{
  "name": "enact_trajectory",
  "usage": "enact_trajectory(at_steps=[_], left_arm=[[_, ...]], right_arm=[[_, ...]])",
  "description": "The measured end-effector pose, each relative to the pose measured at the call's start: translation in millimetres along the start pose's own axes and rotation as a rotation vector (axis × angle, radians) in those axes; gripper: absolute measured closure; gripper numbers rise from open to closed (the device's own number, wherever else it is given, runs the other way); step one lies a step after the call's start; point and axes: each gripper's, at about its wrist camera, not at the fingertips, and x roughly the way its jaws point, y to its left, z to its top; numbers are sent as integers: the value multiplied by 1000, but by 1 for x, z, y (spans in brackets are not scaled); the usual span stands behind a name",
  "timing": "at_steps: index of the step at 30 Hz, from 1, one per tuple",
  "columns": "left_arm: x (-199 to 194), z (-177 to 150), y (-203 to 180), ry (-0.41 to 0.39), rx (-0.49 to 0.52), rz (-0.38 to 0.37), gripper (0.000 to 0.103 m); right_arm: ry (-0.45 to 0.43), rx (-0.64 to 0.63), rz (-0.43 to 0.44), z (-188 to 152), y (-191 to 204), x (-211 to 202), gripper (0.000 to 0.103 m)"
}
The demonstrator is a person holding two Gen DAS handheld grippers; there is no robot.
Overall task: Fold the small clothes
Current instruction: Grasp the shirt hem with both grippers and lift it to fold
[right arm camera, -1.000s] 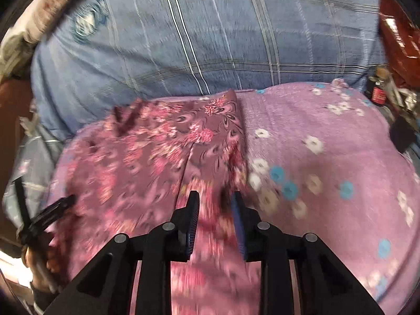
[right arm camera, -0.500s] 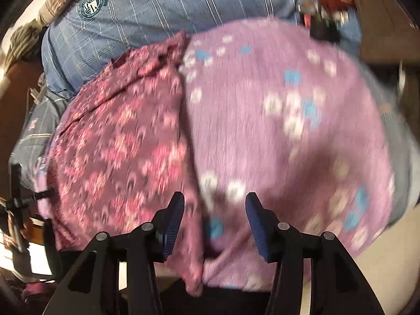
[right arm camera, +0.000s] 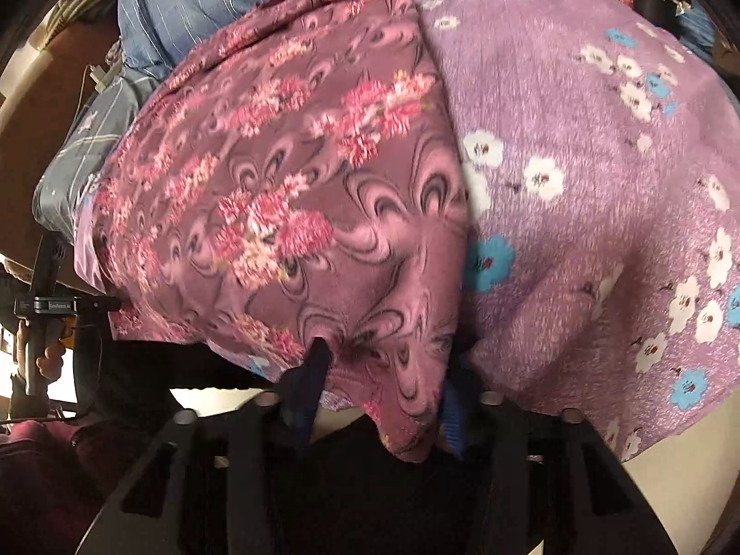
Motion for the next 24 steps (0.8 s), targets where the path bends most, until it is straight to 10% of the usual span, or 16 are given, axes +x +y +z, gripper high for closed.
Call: enact_trajectory(at_steps=[3, 15, 24], left_arm=[[8, -8, 1, 47, -22, -88, 100], [-79, -23, 1, -207, -30, -517, 100], [-117, -2, 14, -346, -115, -653, 100]], right_arm=[[-18, 19, -3, -5, -5, -2, 94], [-250, 101, 234, -6, 4, -70, 98], [-380, 112, 364, 16, 12, -111, 98]])
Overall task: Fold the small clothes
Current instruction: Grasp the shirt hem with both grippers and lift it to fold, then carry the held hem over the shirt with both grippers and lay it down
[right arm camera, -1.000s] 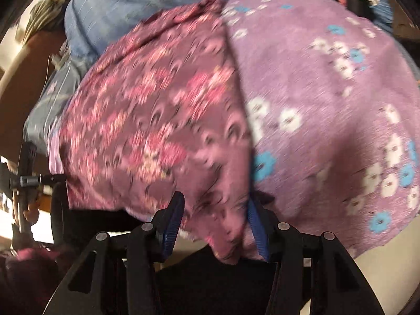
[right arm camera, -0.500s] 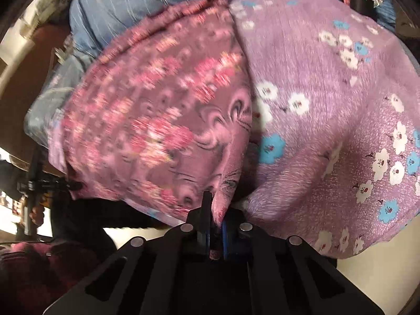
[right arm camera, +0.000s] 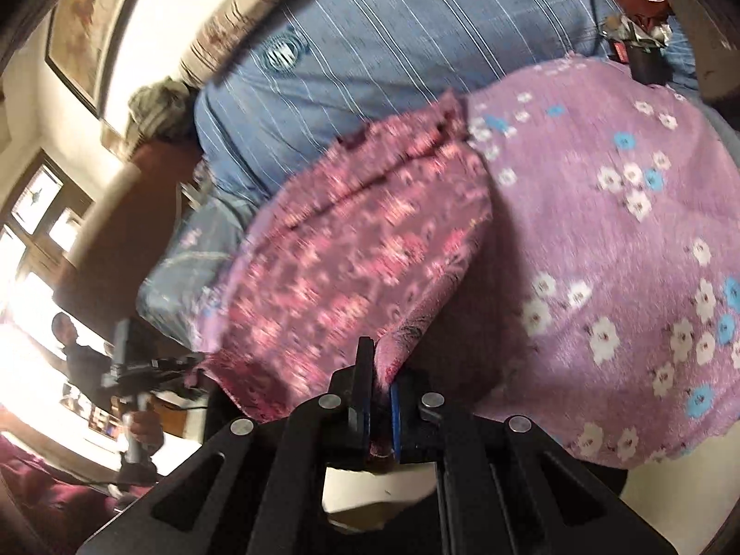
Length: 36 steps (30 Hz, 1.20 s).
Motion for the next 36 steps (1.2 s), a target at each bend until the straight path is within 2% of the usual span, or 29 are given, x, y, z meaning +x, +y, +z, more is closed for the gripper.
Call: enact_trajectory(at_steps=[6, 13, 17, 23, 28, 31, 33, 34, 36], left_arm=[[1, 29, 7, -67, -57, -57, 100], [6, 82, 20, -131, -133, -80, 100], [9, 127, 26, -178, -154, -70, 100], [19, 198, 42, -235, -222, -79, 100], [43, 264, 52, -257, -248, -43, 100], [70, 302, 64, -242, -276, 26, 100], [87, 315, 75, -198, -312, 91, 100], [96, 318, 80, -166, -331, 93, 100], [101, 321, 81, -144, -324, 83, 99]], right_arm=[[-55, 20, 54, 18, 4, -4, 98], [-105, 110, 135, 59, -10, 22, 98], [-143, 177, 165, 100, -25, 49, 98], [-155, 278, 156, 171, -54, 110, 98], [-162, 336, 132, 231, -76, 168, 98], [-154, 407, 91, 255, -97, 201, 98], [-111, 475, 60, 260, -113, 225, 94], [-92, 500, 48, 260, -117, 231, 92], [-66, 505, 82, 259, -118, 240, 92]])
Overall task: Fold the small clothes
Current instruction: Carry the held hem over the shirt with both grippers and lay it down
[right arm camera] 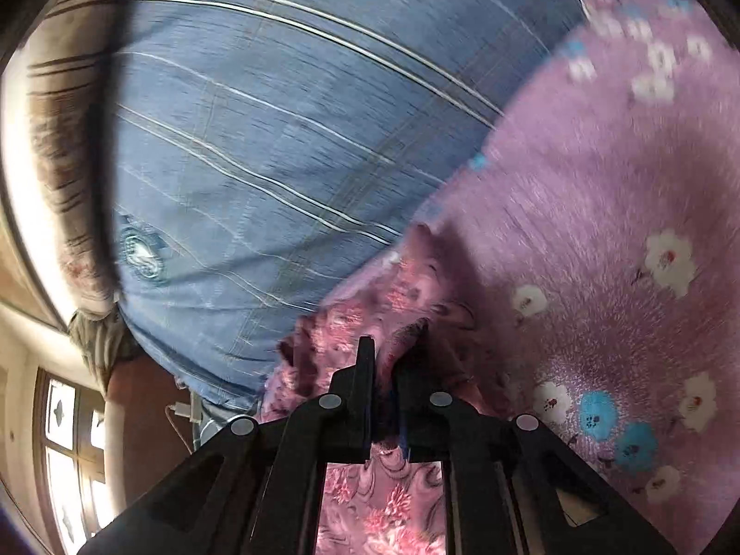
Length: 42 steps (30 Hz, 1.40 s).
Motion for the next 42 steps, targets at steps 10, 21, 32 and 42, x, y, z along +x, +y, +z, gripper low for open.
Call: enact_trajectory(at_steps=[10, 21, 32, 42], left_arm=[[-15, 38, 7, -22, -62, -74, 83], [-21, 26, 9, 9, 125, 128, 26], [10, 10, -43, -22, 373, 185, 97], [31, 36, -8, -62, 210, 280, 96]], right_arm=[[-227, 58, -17, 27, -12, -38, 66], [-68, -252, -220, 1, 15, -7, 45], [-93, -531, -344, 3, 72, 41, 99], [-87, -230, -406, 27, -11, 30, 95]])
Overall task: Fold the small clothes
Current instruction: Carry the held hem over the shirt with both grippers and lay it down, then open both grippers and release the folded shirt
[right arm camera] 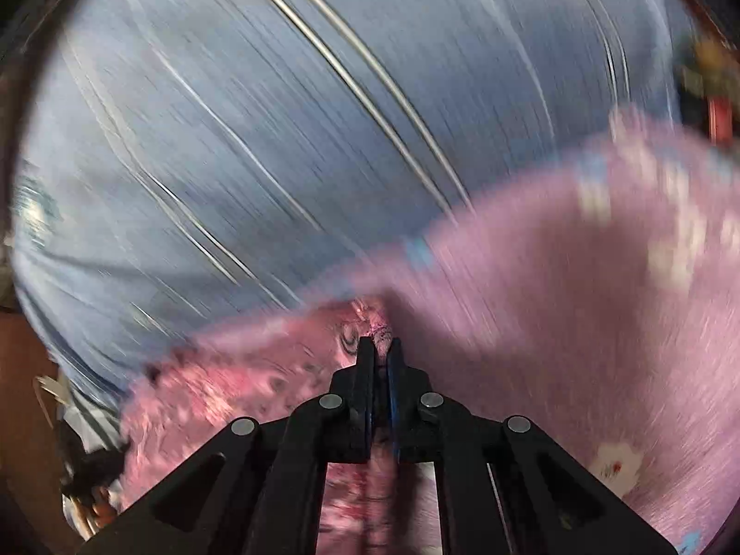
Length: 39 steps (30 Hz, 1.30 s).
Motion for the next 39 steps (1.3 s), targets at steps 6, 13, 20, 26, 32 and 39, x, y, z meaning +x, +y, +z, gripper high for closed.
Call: enact_trajectory(at_steps=[6, 13, 20, 26, 32, 39], left_arm=[[-49, -40, -2, 37, 94, -22, 65], [-75, -134, 6, 125, 65, -205, 33], [-75, -162, -8, 102, 25, -99, 36], [-81, -168, 0, 107, 0, -45, 48], [-111, -179, -1, 76, 17, -103, 42], [-93, -173, -47, 38, 74, -92, 34]], right_arm=[[-60, 7, 139, -36, -16, -64, 83], [-7, 35, 276, -111, -47, -99, 46], [-152, -79, 292, -131, -23, -129, 100], [-45, -123, 93, -153, -40, -102, 100], [-192, -126, 119, -149, -12, -147, 91], [-281, -220, 131, -126, 40, -130, 81]])
